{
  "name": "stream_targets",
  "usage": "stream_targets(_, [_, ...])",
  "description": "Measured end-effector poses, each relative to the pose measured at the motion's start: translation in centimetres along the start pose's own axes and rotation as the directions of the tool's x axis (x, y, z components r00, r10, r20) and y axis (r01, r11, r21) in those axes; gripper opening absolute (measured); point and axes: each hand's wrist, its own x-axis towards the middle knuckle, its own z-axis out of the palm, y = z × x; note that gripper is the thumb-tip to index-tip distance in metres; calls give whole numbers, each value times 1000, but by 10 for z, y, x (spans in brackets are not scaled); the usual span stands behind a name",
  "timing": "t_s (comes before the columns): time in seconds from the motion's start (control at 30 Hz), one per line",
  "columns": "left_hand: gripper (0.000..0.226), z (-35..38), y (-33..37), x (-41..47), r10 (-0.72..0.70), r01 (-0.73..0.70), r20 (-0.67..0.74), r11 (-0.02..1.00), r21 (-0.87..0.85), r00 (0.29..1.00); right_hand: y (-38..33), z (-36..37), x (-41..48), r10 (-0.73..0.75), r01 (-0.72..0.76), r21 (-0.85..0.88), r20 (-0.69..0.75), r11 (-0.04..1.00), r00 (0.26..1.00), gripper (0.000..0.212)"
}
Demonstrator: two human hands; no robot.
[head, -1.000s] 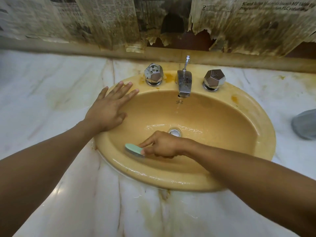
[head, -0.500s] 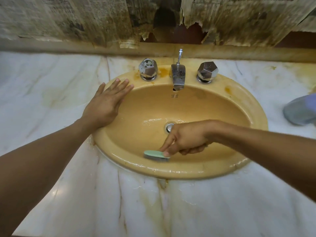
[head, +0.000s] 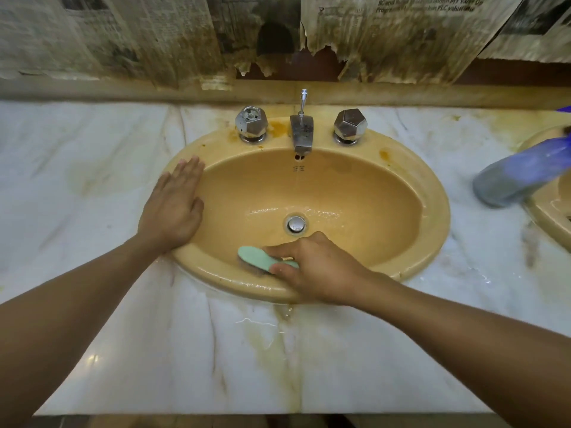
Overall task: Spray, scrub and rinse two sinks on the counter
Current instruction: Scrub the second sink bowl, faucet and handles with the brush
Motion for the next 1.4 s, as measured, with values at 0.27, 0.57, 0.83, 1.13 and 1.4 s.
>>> stream_targets(0.27, [73, -2, 4, -55, -100, 101, 16, 987, -126, 995, -82, 29, 17, -61, 49, -249, -41, 967, 997, 29])
stream_targets(0.57, [79, -4, 15, -54, -158, 164, 91, 984, -69, 983, 3, -17, -7, 238, -234, -86, 32, 968, 971, 25])
stream_targets(0.83, [74, 0, 19, -54, -185, 182, -5, 971, -152, 983, -3, 8, 56, 108, -127, 134, 139, 983, 984, 29])
stream_targets(1.13, [74, 0, -5, -28, -96, 94, -5, 987, -128, 995, -31, 77, 183, 71, 164, 336, -587, 927, 806, 43])
stream_targets(1.4, [77, -5, -14, 10, -25, 22, 54, 998, 64, 998, 116, 4, 176, -255, -84, -364, -783, 928, 567, 52])
